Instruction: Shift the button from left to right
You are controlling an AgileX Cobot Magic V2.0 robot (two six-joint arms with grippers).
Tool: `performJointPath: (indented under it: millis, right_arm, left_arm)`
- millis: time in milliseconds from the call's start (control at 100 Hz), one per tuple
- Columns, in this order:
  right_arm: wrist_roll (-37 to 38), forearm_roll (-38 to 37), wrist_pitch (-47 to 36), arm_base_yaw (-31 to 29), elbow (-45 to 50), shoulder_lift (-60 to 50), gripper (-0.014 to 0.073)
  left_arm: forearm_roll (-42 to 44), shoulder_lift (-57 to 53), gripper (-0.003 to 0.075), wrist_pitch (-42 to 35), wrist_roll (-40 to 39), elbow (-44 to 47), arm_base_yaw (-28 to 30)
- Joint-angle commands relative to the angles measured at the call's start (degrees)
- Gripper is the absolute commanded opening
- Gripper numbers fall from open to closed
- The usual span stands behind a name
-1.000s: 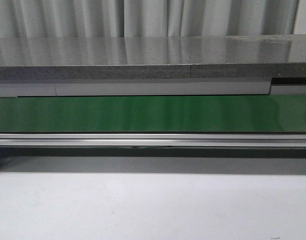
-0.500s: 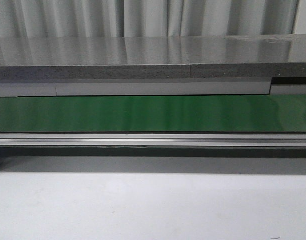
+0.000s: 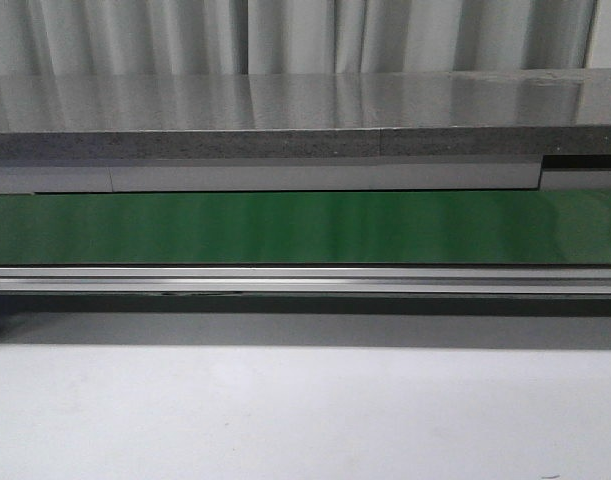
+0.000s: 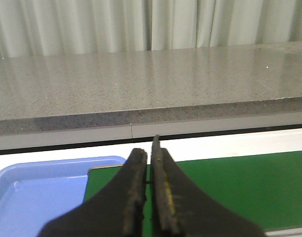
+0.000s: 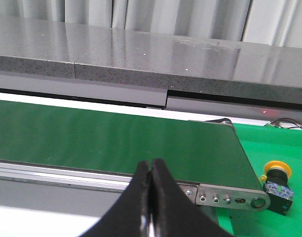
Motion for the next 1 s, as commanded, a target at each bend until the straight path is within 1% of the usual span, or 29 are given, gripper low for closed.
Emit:
performJointPath:
  millis: [0, 560, 660, 770, 840, 900, 990]
  right_arm:
    - [0.12, -0.57, -4.9, -0.28, -0.01, -0.9, -0.0122]
    - [0.12, -0.57, -4.9, -0.28, -0.01, -0.9, -0.0122]
    - [0.12, -0.57, -4.9, -0.28, -0.01, -0.9, -0.0122]
    - [0.12, -0.57, -4.9, -0.28, -0.01, -0.9, -0.0122]
    - [0.12, -0.57, -4.9, -0.28, -0.01, -0.9, -0.0122]
    - [0.12, -0.57, -4.9, -0.28, -0.01, -0.9, -0.0122]
    - [0.12, -0.57, -4.9, -0.28, -0.01, -0.9, -0.0122]
  left_arm:
    - [-0.43, 0.2, 0.0005, -4.6, -0.17, -1.53, -0.56]
    - [-0.28, 0.2, 0.0005, -4.6, -0.17, -1.53, -0.56]
    - [3.2, 0.2, 0.0005, -5.33, -0.17, -1.53, -0.56]
    - [3.42, 0.2, 0.0005, -5.82, -0.17, -1.49, -0.56]
    - [5.21, 0.05, 0.0005, -6.08, -0.17, -0.93, -0.56]
    - [7.19, -0.99, 0.0005, -6.08, -0.17, -0.04, -0.56]
    - [7.46, -4.02, 0.0005, -6.03, -0.17, 1.44, -0.56]
